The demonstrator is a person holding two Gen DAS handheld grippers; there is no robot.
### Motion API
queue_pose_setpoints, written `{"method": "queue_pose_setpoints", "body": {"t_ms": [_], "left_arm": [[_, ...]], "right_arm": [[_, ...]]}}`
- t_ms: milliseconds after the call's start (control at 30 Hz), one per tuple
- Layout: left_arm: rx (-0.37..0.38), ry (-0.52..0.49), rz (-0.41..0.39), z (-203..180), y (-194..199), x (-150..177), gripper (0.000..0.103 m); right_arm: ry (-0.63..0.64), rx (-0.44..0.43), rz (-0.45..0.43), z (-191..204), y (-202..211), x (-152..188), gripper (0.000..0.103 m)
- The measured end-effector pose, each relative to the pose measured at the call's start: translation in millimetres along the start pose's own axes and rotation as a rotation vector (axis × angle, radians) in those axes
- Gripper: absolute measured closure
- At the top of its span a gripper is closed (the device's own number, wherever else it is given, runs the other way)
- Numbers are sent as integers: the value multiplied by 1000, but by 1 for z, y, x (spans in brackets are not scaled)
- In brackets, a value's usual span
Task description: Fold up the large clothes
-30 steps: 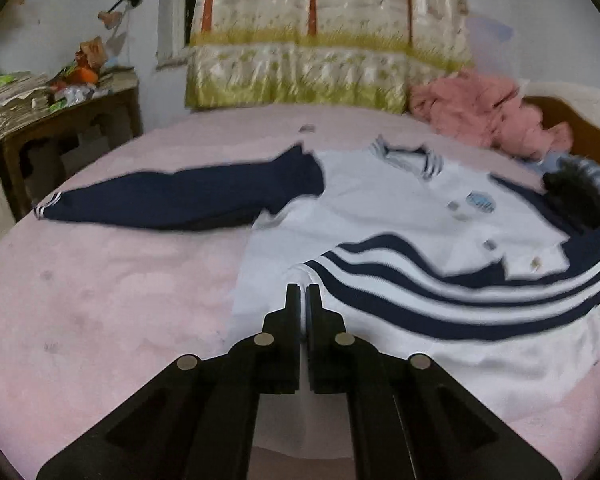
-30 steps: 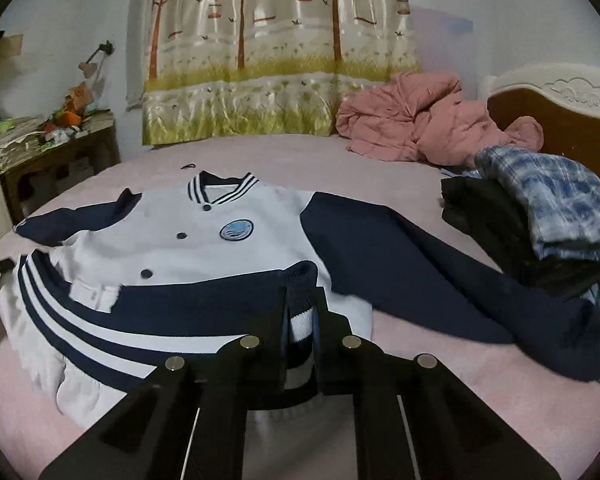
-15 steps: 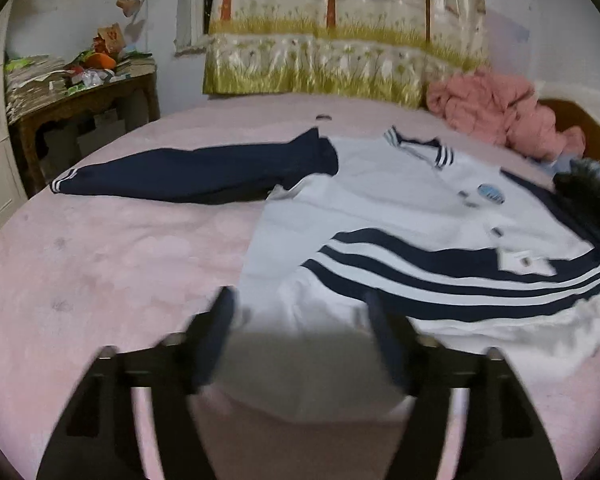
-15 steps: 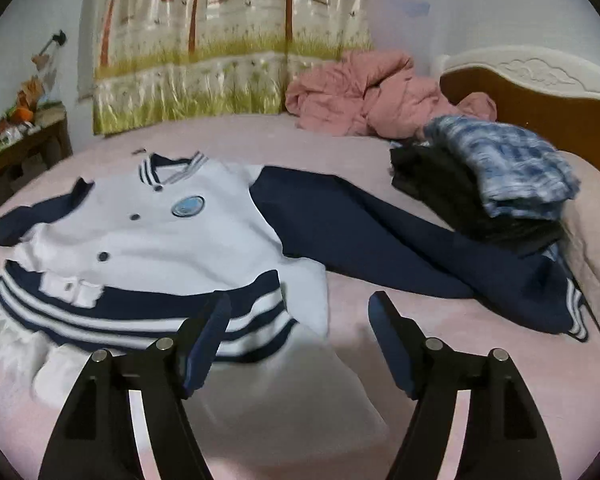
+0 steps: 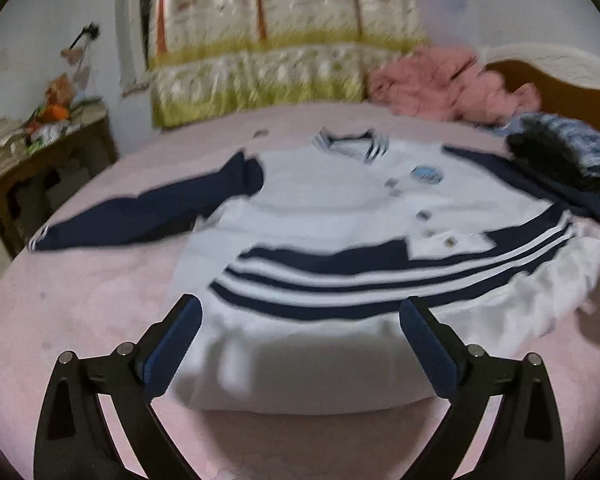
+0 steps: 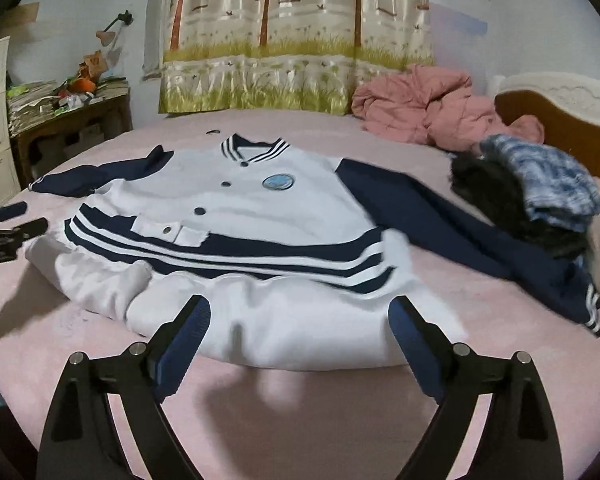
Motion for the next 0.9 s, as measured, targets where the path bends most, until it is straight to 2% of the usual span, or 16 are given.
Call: {"method": "queue_pose_setpoints", "body": {"t_ms": [67, 167, 233, 267, 300, 367, 433, 467, 533, 600, 633, 667, 700, 733, 800, 900], "left_arm": [[-18, -7, 17, 2, 2, 12, 4], [47, -24, 53, 4, 13, 33, 4], [53, 39, 78, 12, 17, 41, 4], [70, 116, 84, 20, 18, 43, 4], [87, 207, 93, 29, 18, 44, 4], [119, 477, 181, 57, 11, 55, 5], [199, 739, 210, 82, 5, 70, 6], [192, 763, 198, 86, 5, 71, 12], [176, 728, 183, 84, -1, 68, 12], [160, 727, 154, 82, -11, 65, 15], [130, 713, 132, 82, -14, 63, 22], [74, 686, 114, 83, -18, 60, 53], [51, 674, 115, 84, -22, 59, 79], [0, 665, 111, 87, -22, 59, 92], [-32, 661, 78, 92, -12, 58, 94], [-56, 615, -11, 96, 20, 48, 94]], "right_arm": [[24, -35, 58, 10, -9, 7, 11], [94, -28, 125, 21, -12, 24, 11], [72, 14, 130, 15, -11, 31, 11], [35, 26, 124, 8, -11, 31, 11], [-67, 32, 107, -5, -9, 31, 11], [-292, 4, 77, -33, -6, 34, 11], [-649, -76, 62, -76, -8, 50, 11], [-779, -100, 71, -91, -11, 60, 11], [-874, -128, 76, -105, -16, 68, 16], [-825, -86, 58, -105, -18, 60, 18], [-801, -64, 42, -104, -20, 57, 19], [-780, -21, 14, -105, -24, 54, 22], [-778, 11, 9, -107, -28, 54, 34], [-794, 27, 11, -112, -34, 55, 58], [-836, 32, 33, -121, -38, 61, 97], [-761, 53, -34, -125, -19, 52, 98]]}}
Point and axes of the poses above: each gripper's, at about its wrist camera, not at the fingertips, and y roughly against the way its jaws point, z to its left, x to its underside, the point moved 2 cm from there along -y, roughly the way its jaws point, and after that the axes turned 10 degrees about -z, right-handed, at the moved point
